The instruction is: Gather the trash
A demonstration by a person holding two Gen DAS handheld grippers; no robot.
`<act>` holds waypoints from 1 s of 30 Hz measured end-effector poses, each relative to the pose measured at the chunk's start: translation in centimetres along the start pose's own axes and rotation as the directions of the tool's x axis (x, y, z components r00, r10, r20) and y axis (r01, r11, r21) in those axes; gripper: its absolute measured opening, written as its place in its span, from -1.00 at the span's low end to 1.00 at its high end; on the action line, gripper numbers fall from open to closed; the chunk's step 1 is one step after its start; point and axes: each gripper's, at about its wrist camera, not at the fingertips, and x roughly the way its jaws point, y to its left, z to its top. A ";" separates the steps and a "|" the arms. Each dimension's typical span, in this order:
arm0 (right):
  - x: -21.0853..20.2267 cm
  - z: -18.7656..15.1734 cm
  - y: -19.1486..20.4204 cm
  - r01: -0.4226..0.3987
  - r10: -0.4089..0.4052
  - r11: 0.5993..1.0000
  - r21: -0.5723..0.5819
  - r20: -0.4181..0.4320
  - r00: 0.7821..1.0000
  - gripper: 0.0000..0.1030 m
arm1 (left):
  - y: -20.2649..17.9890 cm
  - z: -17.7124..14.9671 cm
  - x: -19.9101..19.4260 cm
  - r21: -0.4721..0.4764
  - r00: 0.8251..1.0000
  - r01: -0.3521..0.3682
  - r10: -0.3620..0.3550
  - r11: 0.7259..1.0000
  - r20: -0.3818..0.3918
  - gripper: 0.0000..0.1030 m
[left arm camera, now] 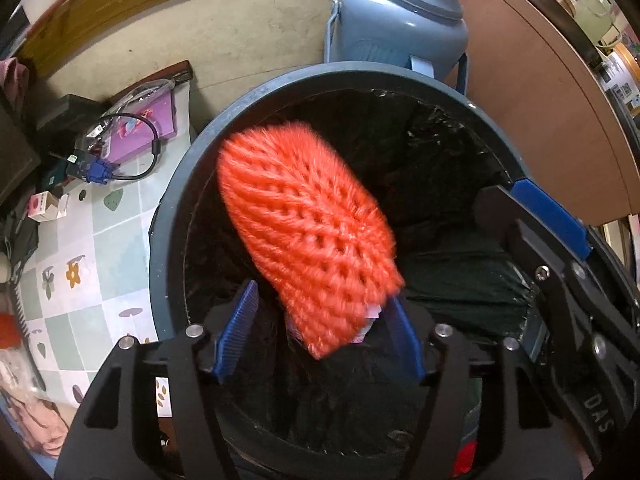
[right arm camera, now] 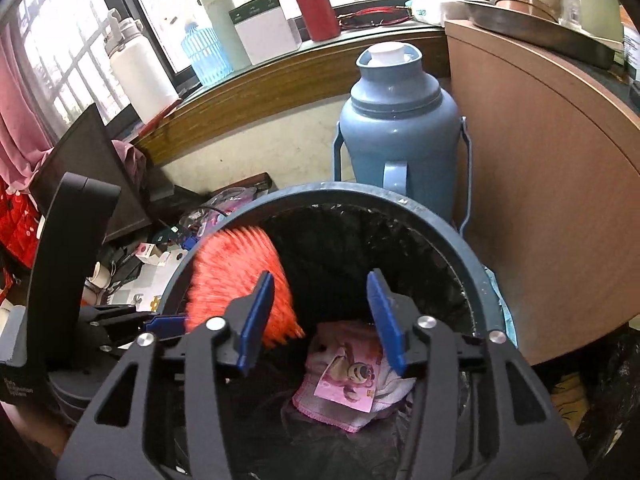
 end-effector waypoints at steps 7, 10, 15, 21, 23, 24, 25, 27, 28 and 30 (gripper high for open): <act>-0.6 -0.1 -0.2 0.008 -0.008 1.000 0.007 0.018 1.000 0.06 | -0.3 -0.4 -0.4 0.006 1.000 -0.004 0.004 1.000 0.007 0.35; -0.8 -0.2 -0.4 0.012 -0.012 1.000 0.013 0.026 1.000 0.14 | -0.3 -0.7 -0.6 0.008 1.000 -0.008 0.007 1.000 0.011 0.35; -1.1 -0.2 -0.3 0.014 -0.015 1.000 0.016 0.039 0.999 0.27 | -0.4 -1.0 -1.2 0.010 1.000 -0.013 0.013 1.000 0.023 0.38; -1.9 0.0 0.0 0.038 -0.040 0.999 0.020 0.076 0.996 0.82 | 0.1 -1.3 -2.4 -0.010 0.998 -0.024 0.025 1.000 0.052 0.58; -2.1 0.1 0.1 0.041 -0.043 0.999 0.020 0.083 0.996 0.83 | 0.4 -1.4 -2.9 -0.020 0.997 -0.030 0.031 0.999 0.067 0.72; -2.2 0.2 0.3 0.043 -0.045 0.999 0.019 0.088 0.995 0.85 | 0.7 -1.5 -3.3 -0.029 0.996 -0.032 0.034 0.999 0.077 0.73; -2.4 0.4 0.4 0.046 -0.047 0.999 0.016 0.097 0.994 0.86 | 0.9 -1.6 -3.5 -0.034 0.996 -0.035 0.038 0.999 0.079 0.74; -2.7 0.7 0.7 0.049 -0.050 0.999 0.008 0.113 0.992 0.90 | 1.5 -1.8 -4.2 -0.055 0.994 -0.051 0.056 0.997 0.090 0.77; -3.0 0.8 1.2 0.051 -0.050 0.999 0.000 0.121 0.991 0.90 | 1.8 -1.9 -4.6 -0.067 0.993 -0.051 0.058 0.996 0.103 0.77; -3.2 1.0 1.7 0.048 -0.046 0.999 -0.016 0.130 0.991 0.90 | 2.5 -2.3 -5.4 -0.088 0.991 -0.049 0.060 0.995 0.123 0.78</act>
